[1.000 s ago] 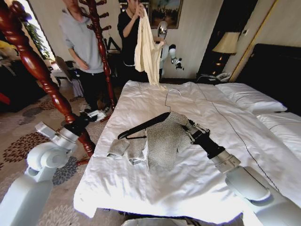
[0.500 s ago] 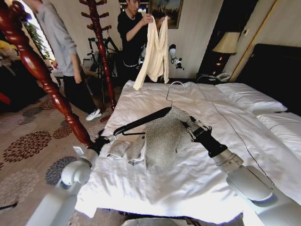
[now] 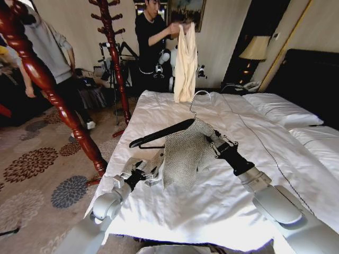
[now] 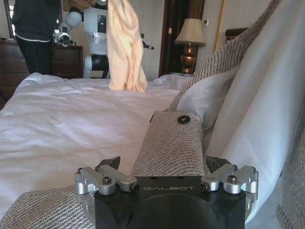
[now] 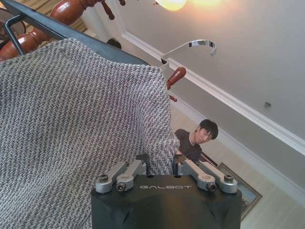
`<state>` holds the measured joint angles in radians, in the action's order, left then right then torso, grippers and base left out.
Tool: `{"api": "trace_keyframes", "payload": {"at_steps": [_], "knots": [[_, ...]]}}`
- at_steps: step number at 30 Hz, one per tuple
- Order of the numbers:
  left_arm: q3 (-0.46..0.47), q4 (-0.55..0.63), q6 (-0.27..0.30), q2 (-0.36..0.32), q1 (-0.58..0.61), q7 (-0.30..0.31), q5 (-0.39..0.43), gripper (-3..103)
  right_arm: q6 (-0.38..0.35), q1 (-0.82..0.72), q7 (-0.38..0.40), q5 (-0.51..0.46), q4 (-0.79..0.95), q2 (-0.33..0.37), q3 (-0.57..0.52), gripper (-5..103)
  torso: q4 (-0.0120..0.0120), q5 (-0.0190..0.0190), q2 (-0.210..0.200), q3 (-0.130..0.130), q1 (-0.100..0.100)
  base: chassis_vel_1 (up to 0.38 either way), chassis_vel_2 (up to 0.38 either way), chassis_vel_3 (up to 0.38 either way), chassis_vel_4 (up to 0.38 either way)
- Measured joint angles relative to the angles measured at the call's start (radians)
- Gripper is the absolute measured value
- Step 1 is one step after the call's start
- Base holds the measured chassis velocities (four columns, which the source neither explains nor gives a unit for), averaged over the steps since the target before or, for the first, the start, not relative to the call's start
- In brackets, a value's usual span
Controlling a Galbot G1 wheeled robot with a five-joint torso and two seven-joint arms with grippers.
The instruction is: Pick up the clothes from the bed and hang them on the clothes hanger.
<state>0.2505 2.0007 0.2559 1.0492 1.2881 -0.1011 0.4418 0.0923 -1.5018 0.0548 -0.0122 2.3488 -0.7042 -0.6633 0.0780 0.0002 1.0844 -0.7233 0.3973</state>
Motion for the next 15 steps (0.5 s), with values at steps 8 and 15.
{"api": "trace_keyframes", "payload": {"at_steps": [8, 15], "knots": [[-0.013, -0.017, 0.000, 0.011, -0.013, 0.005, -0.035, 95, 0.003, -0.004, -0.002, 0.001, 0.004, -0.004, 0.000, 23, 0.0001, 0.0000, 0.000, 0.000, 0.000, 0.000, 0.000, 0.000, 0.000], [-0.004, -0.022, 0.003, 0.013, -0.020, 0.010, -0.031, 68, 0.006, -0.009, -0.003, 0.002, 0.010, -0.008, -0.002, 23, 0.0000, 0.0000, 0.000, 0.000, 0.000, 0.000, 0.000, 0.000, 0.000]]}}
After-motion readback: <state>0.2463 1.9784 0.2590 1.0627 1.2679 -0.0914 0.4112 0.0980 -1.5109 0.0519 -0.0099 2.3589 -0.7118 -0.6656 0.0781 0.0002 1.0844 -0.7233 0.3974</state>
